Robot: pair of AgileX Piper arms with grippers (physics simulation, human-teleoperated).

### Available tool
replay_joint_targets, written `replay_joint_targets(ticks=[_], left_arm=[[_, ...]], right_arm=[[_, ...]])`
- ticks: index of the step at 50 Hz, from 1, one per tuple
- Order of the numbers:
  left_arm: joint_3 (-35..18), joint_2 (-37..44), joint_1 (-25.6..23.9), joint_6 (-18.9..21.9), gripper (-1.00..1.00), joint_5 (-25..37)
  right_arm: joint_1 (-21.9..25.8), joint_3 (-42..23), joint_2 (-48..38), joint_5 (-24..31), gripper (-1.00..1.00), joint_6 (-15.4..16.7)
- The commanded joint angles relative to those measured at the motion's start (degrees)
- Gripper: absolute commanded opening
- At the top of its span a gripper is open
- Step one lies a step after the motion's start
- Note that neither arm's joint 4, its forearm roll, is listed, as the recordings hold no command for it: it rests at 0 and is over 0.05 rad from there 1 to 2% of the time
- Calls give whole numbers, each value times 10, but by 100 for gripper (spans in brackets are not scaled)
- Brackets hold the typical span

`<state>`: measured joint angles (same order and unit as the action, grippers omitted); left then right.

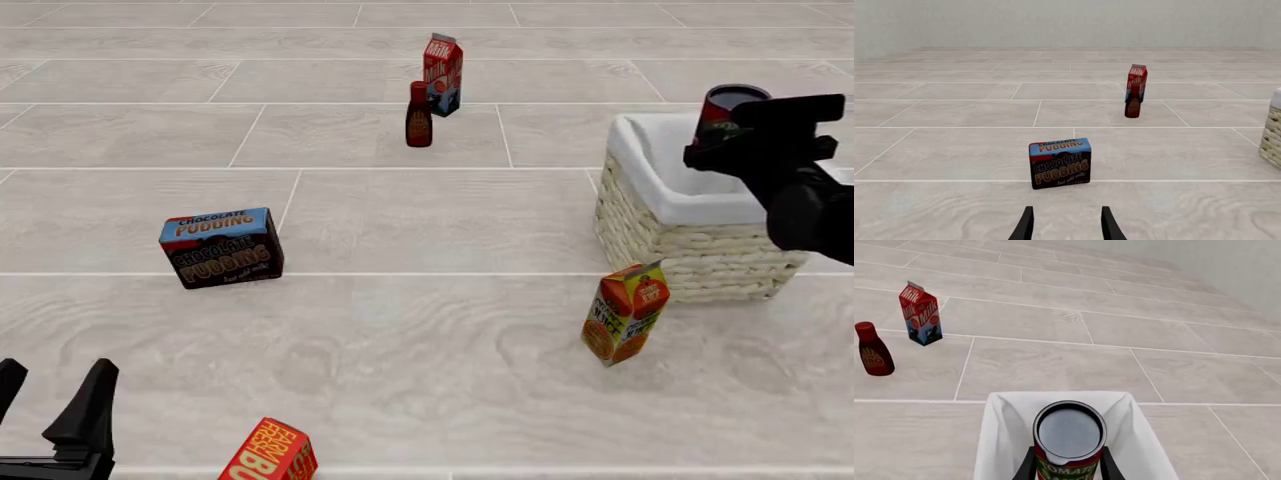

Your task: Pick the tomato sauce and place it in the basket.

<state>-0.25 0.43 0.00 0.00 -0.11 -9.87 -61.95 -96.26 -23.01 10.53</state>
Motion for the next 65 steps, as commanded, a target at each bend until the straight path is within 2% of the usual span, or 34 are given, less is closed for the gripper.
replay_joint_targets(ticks=[1, 42, 43, 65], left_arm=[[0, 0, 0, 0, 100, 0], [0, 0, 0, 0, 100, 0], [0, 0, 0, 0, 100, 0], [0, 0, 0, 0, 100, 0]], right_arm=[[2, -10, -12, -1, -100, -10], [-1, -12, -43, -15, -100, -12], [-3, -11, -41, -15, 100, -11], [0, -6, -33, -13, 100, -14]])
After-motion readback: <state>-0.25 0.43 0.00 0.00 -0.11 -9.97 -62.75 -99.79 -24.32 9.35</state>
